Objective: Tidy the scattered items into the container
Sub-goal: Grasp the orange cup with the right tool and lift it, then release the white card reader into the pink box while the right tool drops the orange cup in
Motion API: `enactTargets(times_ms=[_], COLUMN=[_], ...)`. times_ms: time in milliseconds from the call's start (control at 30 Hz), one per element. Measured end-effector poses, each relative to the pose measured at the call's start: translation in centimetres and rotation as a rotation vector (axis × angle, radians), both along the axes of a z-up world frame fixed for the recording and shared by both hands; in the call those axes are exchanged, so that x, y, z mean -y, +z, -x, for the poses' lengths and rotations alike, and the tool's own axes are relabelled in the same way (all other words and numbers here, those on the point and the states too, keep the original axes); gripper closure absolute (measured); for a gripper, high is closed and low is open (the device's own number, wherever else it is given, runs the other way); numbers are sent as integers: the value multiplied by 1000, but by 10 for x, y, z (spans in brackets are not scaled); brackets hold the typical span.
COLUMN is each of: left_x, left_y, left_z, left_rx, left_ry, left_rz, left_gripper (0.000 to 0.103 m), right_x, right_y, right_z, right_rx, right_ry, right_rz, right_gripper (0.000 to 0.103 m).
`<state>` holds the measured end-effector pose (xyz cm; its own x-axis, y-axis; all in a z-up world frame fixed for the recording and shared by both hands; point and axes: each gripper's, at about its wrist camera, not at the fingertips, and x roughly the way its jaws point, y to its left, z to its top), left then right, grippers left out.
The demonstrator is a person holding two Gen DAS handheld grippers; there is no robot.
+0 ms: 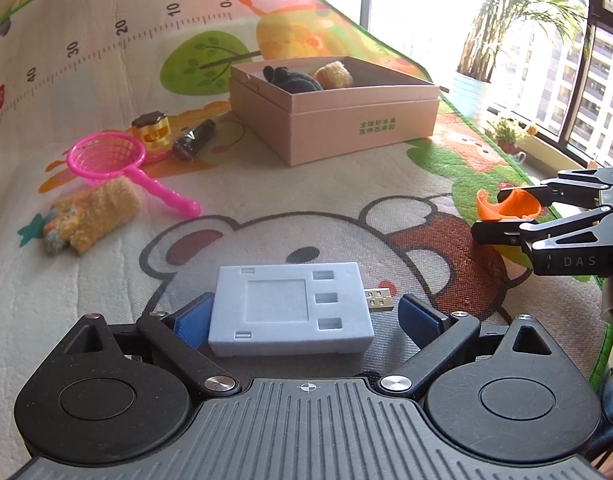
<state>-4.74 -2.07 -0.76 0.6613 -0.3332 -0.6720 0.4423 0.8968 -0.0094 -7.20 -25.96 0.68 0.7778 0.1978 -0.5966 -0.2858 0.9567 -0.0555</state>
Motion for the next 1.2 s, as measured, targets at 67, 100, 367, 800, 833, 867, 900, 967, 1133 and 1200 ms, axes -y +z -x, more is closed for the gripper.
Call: enactTargets(times_ms=[67,100,367,800,833,867,900,967,1133,1200], left_x=[1,2,3,20,24,28,32,40,58,67], left_y=[0,0,1,17,19,21,24,29,50,59], left_z=[-1,-1,-1,4,4,4,4,1,-30,-52], left_rx=[2,3,2,19,24,30,38,59,132,165], left_ry=[9,11,16,-18,-31,-43,-54,-71,-143,-158], left_rz=[-7,-10,-22,-30,-28,-29,-31,-38,-41,-39], left_gripper=[4,4,4,8,8,8,8,8,8,8], right_x=[-1,-1,1,11,13,14,16,19,28,32], right_y=[-2,-3,-2,8,9,9,11,16,47,62], right_z=[2,3,5,10,9,9,8,6,-23,-46], right_rx=[12,18,20,-11,-16,-21,-25,-23,25,43], right_ry=[-3,-3,3,31,32,33,35,39,51,50], right_rz=[6,8,-2,-38,-38,-39,-42,-50,-73,-101], right_gripper=[33,33,36,46,46,46,46,46,46,46])
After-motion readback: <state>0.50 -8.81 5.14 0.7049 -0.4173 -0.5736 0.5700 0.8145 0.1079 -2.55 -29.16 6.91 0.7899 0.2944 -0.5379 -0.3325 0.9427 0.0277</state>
